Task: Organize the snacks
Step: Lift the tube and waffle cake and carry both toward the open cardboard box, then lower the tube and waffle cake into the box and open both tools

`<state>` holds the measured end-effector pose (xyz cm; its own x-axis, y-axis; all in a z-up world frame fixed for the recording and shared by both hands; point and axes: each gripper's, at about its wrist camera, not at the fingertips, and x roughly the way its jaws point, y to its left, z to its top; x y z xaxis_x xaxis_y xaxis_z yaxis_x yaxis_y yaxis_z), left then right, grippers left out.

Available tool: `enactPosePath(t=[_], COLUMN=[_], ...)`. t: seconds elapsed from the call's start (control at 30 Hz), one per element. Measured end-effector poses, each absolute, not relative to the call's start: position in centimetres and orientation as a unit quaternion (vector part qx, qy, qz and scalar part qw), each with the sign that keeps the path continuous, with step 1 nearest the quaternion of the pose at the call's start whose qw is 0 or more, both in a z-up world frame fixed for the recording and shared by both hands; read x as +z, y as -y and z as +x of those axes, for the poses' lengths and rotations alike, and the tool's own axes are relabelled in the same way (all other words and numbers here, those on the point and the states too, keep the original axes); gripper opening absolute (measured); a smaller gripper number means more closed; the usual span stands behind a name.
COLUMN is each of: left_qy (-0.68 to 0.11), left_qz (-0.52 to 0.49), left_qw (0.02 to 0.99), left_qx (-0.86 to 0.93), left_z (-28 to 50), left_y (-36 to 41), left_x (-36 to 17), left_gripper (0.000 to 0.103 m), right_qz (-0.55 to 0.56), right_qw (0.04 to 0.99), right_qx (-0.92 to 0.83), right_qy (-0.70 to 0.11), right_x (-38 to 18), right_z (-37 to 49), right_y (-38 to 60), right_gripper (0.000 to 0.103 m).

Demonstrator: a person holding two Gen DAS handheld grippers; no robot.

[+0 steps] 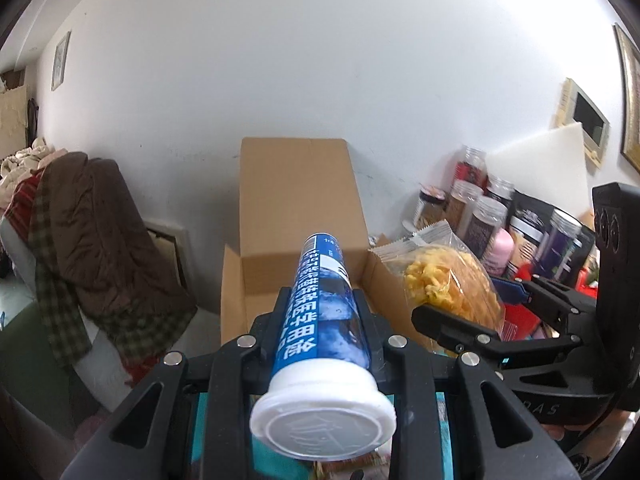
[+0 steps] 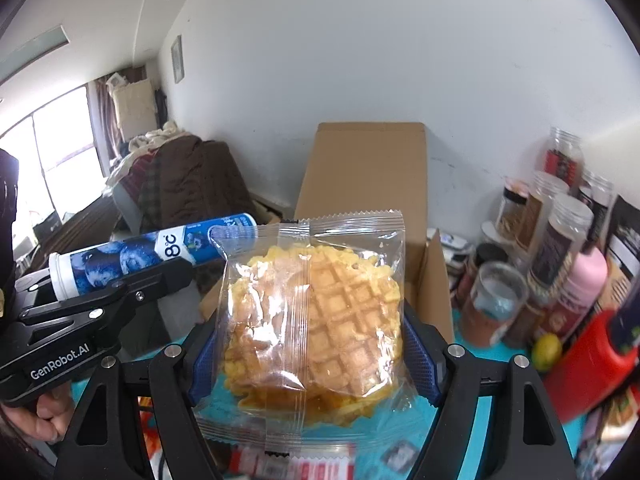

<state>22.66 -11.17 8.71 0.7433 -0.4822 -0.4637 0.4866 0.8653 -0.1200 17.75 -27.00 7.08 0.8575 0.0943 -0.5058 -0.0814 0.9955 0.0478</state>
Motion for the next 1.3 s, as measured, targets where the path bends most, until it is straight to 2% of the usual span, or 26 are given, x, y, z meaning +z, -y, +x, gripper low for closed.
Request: enactPosePath(t=[0.3,0.5,0.83,1.3], left_qy=[-0.242,-0.266,-0.331,-0.398], left_qz=[0.004,0.009,0.031,0.062], left_qw=[0.943,0.939,0.920,0.894], left_qx=[-0.229,-0.218,-0.210,-0.197], left_z=[28.7,32.5,37.0,38.6], left_y=[13.3,14.5,15.7,17.6], left_x=[8.5,6.6,2.2,-1.3], left_gripper=[0.028,0.028,0.028,0.028], right_qz=[0.024,0.029,0.032,0.031], right_qw=[0.966,0.963,0.948,0.916], right_qx=[0.040,0.024,0.012,-0.004], right_qy=[-0.256,-0.267,-0.317,-0.399], right_x=[7.5,6.6,2.9,-1.0], right_z=[24.0,27.6,31.5,34.7], right_y=[29.3,30.7,32.0,32.0], right_gripper=[0.077,0.077,0.077,0.079])
